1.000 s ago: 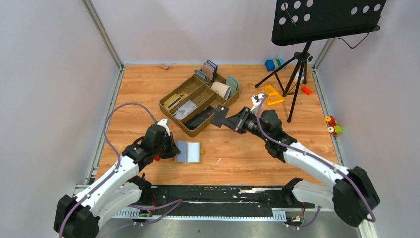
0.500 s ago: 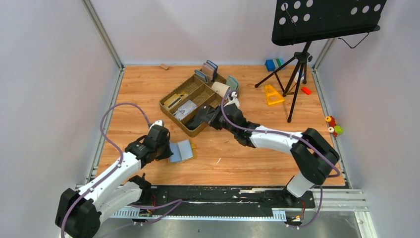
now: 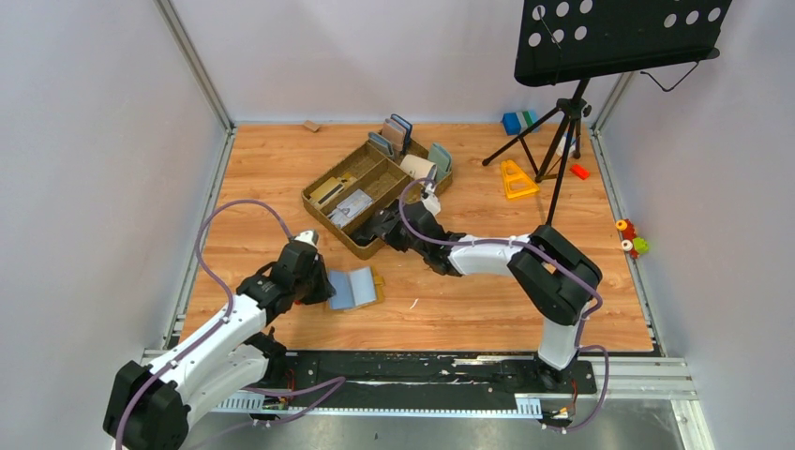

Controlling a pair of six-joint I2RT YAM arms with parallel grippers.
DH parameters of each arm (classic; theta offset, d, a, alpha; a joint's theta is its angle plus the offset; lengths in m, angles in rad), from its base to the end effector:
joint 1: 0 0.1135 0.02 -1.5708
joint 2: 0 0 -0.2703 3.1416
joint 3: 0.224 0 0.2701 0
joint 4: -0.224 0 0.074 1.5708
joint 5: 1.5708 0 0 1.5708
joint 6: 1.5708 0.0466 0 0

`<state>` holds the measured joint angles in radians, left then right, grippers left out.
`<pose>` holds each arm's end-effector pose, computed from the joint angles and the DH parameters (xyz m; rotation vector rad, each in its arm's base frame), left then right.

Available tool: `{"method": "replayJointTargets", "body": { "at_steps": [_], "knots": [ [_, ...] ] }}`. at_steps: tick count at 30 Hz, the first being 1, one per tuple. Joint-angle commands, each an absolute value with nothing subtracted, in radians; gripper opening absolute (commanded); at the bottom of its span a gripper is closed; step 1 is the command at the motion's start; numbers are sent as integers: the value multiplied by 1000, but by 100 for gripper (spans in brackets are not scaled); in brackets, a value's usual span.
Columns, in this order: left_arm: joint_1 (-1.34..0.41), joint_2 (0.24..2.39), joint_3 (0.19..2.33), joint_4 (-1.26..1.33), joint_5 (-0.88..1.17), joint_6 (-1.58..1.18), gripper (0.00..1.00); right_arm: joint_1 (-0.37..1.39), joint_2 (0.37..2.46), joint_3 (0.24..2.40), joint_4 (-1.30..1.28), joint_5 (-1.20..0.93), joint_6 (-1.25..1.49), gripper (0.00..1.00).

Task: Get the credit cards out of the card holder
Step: Place the credit card in the storage box, then close the card holder at the center of the board.

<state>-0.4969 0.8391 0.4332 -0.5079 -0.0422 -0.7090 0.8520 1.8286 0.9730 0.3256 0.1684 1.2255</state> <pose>0.1580 -0.0834 0.1703 -0.2871 2.5250 -0.4470 0.2761 0.3037 0.1548 0.5314 2.2187 1.0279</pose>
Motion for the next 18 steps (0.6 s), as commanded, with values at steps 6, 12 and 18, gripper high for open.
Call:
{"method": "replayJointTargets", "body": {
  "at_steps": [6, 12, 18],
  "knots": [
    [-494, 846, 425, -408, 125, -613, 0, 861, 1775, 1023, 306, 198, 1138, 51],
    [-494, 882, 403, -322, 257, -606, 4, 861, 1559, 869, 263, 141, 908, 61],
    [-510, 999, 433, -315, 293, -575, 4, 864, 1367, 676, 290, -2, 815, 66]
  ]
}}
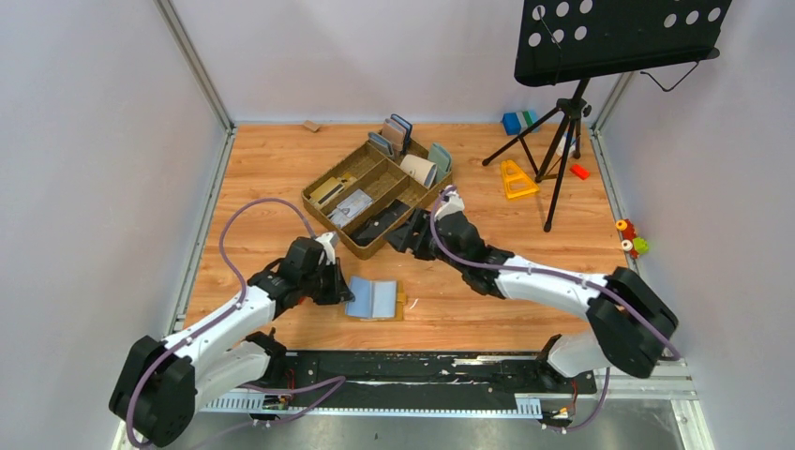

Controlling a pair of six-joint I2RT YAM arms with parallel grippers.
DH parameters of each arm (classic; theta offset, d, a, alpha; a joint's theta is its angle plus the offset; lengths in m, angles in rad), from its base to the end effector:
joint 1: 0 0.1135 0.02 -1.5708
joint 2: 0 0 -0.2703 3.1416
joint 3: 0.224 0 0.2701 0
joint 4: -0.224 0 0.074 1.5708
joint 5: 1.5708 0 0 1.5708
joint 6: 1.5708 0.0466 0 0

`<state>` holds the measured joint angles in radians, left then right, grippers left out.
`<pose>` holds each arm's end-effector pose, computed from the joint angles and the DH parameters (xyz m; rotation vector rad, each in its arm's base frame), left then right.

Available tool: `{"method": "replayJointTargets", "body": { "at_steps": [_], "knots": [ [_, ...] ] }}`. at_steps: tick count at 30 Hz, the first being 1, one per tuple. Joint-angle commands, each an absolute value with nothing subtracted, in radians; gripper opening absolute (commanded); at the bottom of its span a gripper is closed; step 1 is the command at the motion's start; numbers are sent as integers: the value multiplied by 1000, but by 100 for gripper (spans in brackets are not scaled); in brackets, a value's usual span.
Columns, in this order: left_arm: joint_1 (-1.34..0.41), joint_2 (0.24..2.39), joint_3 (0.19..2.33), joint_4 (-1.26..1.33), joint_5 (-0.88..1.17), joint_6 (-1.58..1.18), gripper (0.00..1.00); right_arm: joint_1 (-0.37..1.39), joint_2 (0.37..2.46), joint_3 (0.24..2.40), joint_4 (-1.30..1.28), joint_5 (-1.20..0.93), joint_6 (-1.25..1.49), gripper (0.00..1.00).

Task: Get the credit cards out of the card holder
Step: Close the card holder at the center of the board.

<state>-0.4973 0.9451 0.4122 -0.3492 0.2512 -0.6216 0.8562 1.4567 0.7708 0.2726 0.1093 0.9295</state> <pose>0.1656 -0.1031 0.1585 -0.0436 2.5834 -0.7675 0.2274 0.2544 0.2133 0.1546 2.1321 1.0139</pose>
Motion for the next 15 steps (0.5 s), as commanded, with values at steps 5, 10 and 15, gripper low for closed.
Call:
{"method": "replayJointTargets", "body": {
  "at_steps": [5, 10, 15],
  "knots": [
    [-592, 1105, 516, -403, 167, -574, 4, 866, 1310, 592, 183, -99, 822, 67],
    [-688, 1177, 588, -451, 43, -637, 2, 900, 1297, 495, 184, -159, 849, 76],
    [-767, 1292, 671, -546, -113, -692, 0, 947, 1320, 458, 173, -165, 892, 79]
  ]
}}
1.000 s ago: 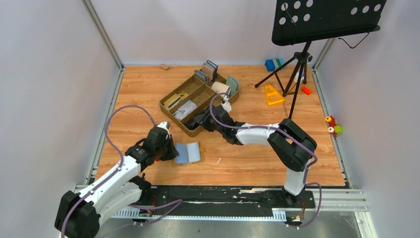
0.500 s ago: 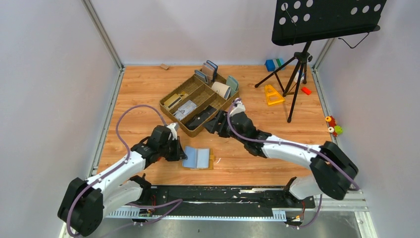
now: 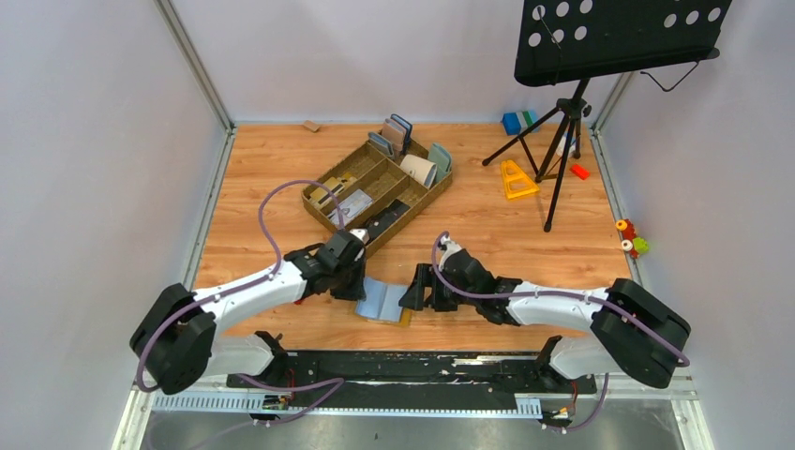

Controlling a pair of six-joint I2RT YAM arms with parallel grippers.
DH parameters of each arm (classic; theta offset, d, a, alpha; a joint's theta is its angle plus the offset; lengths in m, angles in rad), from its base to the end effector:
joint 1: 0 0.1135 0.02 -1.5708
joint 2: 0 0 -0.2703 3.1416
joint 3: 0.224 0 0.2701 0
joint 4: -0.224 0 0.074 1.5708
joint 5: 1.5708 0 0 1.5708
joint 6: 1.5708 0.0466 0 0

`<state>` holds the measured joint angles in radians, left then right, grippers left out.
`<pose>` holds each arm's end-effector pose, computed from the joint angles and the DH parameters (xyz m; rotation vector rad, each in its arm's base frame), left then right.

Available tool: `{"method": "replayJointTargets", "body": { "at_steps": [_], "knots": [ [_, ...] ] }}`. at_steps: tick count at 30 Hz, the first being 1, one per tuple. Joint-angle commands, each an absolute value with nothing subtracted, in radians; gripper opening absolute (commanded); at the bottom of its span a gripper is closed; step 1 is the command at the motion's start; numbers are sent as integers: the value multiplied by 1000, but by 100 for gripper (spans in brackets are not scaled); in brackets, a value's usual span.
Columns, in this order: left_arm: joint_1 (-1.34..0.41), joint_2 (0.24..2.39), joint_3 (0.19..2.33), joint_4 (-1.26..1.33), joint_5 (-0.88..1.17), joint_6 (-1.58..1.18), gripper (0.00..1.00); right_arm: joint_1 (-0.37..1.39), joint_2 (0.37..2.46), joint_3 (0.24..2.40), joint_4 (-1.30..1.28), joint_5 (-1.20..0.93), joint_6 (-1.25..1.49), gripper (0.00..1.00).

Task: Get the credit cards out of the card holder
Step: Close the card holder at the center of the board.

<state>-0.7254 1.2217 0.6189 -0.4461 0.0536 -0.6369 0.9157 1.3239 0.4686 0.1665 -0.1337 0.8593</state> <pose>0.1769 -0.1602 0.1631 0.1400 2.7196 -0.5146 0.1564 0.2137 0.1398 -0.1490 2.4896 1.0178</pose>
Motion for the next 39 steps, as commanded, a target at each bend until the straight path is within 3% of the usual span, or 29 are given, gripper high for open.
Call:
{"method": "replayJointTargets", "body": {
  "at_steps": [1, 5, 9, 13, 21, 23, 27, 33, 36, 39],
  "knots": [
    [-779, 1306, 679, -552, -142, -706, 0, 955, 1330, 457, 177, -167, 901, 79],
    [-831, 1343, 684, -550, -232, -760, 0, 981, 1397, 479, 190, -174, 932, 77],
    [-854, 1362, 685, -525, -229, -785, 0, 996, 1445, 486, 239, -178, 963, 67],
    [-867, 1337, 677, -474, -171, -787, 0, 999, 1459, 511, 221, -166, 958, 46],
    [-867, 1262, 560, -120, 160, -867, 1, 1005, 1395, 605, 19, -66, 863, 6],
    [-866, 1280, 548, -55, 197, -881, 1, 1019, 1370, 634, -59, -31, 831, 9],
    [-866, 1355, 545, 41, 233, -905, 1, 1040, 1312, 664, -129, -20, 781, 36],
    [-866, 1442, 548, 181, 264, -957, 5, 1037, 1268, 628, -123, -18, 765, 44],
    [-865, 1475, 559, 219, 296, -953, 18, 1032, 1258, 601, -81, -15, 761, 57],
    [-865, 1484, 632, 60, 263, -882, 29, 1013, 1250, 558, -27, -18, 781, 61]
  ]
}}
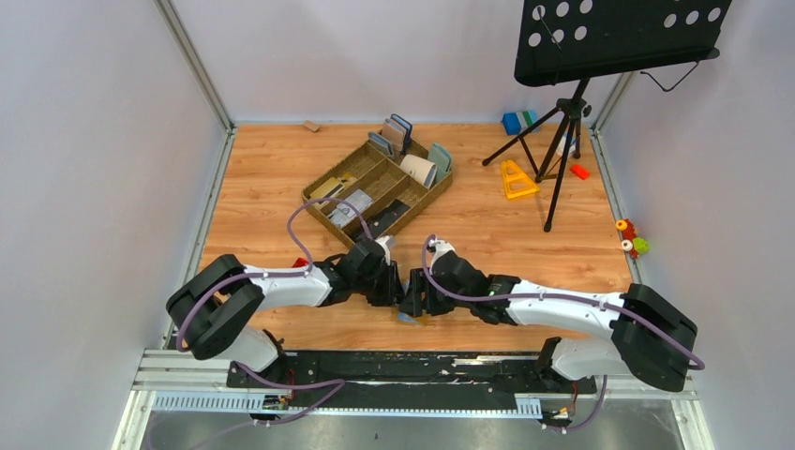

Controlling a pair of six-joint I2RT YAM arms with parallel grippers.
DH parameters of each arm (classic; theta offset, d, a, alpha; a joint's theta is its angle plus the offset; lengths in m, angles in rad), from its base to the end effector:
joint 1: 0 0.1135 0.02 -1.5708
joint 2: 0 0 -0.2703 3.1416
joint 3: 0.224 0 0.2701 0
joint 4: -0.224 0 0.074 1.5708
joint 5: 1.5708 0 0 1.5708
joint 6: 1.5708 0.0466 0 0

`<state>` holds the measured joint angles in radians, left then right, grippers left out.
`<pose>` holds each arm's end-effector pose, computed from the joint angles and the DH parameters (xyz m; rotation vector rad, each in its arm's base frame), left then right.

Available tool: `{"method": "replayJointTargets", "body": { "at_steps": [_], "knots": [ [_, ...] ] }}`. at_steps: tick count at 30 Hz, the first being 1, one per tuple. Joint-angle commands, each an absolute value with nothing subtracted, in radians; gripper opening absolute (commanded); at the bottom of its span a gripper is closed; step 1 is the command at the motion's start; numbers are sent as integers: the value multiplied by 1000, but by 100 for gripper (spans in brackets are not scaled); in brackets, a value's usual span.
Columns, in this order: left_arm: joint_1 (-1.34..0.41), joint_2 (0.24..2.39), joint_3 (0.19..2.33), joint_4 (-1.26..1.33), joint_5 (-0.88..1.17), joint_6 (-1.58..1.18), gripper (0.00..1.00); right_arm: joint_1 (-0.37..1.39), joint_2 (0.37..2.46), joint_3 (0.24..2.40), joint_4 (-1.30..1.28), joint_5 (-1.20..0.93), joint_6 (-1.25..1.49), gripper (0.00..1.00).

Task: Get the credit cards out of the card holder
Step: Close the card holder at the center of the board.

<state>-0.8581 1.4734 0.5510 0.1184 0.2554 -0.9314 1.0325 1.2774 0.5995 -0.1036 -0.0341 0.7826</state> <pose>0.1763 -0.2220 0.1231 0.0402 2.6608 -1.0497 0.1371 0.2328 0.1689 -0.3353 2.5249 0.8627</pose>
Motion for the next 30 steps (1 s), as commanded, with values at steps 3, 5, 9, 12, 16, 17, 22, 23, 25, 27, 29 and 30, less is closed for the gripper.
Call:
{"method": "replayJointTargets", "body": {
  "at_steps": [3, 5, 9, 12, 16, 17, 22, 23, 25, 27, 29, 30],
  "knots": [
    [-860, 1442, 653, -77, 212, -816, 47, 978, 1266, 527, 18, -58, 791, 60],
    [-845, 1396, 631, -92, 211, -800, 58, 962, 1276, 502, 68, -89, 793, 60],
    [-786, 1324, 594, -117, 273, -769, 67, 956, 1294, 493, 130, -128, 790, 59],
    [-751, 1265, 586, -188, 245, -742, 66, 955, 1306, 490, 197, -167, 785, 57],
    [-741, 1203, 562, -198, 253, -727, 63, 954, 1342, 513, 227, -217, 756, 65],
    [-741, 1191, 562, -198, 257, -727, 62, 954, 1361, 525, 226, -235, 748, 67],
    [-720, 1138, 572, -249, 233, -707, 51, 950, 1469, 569, 235, -293, 728, 68],
    [-714, 1125, 571, -259, 226, -705, 48, 946, 1488, 569, 246, -302, 728, 68],
    [-709, 1102, 568, -263, 225, -702, 42, 938, 1525, 567, 270, -323, 736, 68],
    [-706, 1087, 578, -293, 212, -695, 37, 929, 1556, 569, 276, -339, 738, 68],
    [-706, 1075, 598, -332, 172, -681, 31, 925, 1562, 573, 276, -346, 739, 67],
    [-705, 1068, 607, -354, 153, -673, 30, 925, 1554, 571, 276, -342, 738, 65]
  ]
}}
